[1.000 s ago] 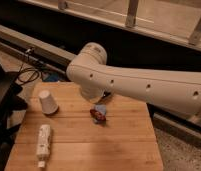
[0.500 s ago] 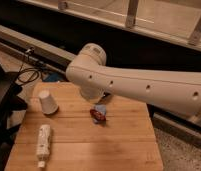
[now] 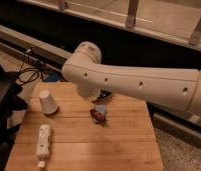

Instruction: Move the arm in a circular motion

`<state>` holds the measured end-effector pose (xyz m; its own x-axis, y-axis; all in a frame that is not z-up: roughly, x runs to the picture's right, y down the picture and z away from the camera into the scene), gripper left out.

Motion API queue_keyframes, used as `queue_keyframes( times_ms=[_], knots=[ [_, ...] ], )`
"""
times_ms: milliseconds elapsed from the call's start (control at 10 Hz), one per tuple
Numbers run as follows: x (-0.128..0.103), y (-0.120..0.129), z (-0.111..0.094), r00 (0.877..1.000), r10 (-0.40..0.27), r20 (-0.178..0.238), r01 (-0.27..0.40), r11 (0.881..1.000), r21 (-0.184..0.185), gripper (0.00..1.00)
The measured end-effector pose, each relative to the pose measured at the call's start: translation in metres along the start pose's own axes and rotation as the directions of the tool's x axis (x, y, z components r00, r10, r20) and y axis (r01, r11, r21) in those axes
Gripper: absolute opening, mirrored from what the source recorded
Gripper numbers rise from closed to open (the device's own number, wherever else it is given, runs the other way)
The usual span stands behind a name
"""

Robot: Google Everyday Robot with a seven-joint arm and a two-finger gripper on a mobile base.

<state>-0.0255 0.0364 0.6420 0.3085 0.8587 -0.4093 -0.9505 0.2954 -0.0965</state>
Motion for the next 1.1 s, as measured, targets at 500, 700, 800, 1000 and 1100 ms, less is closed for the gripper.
queue_keyframes(
  times_ms=[500, 700, 800, 1000, 1100],
  knots=[
    [-0.001, -0.034, 0.003, 0.999, 0.041, 0.013, -0.041, 0.999, 0.002, 0.1],
    [0.001, -0.035, 0.004, 0.998, 0.058, 0.008, -0.058, 0.998, 0.011, 0.1],
    [0.008, -0.028, 0.001, 0.998, 0.059, 0.006, -0.059, 0.998, 0.019, 0.1],
    [0.014, -0.017, -0.005, 0.998, 0.053, 0.013, -0.053, 0.998, 0.019, 0.1],
    [0.009, -0.007, -0.007, 0.999, 0.043, 0.019, -0.044, 0.999, 0.013, 0.1]
  ],
)
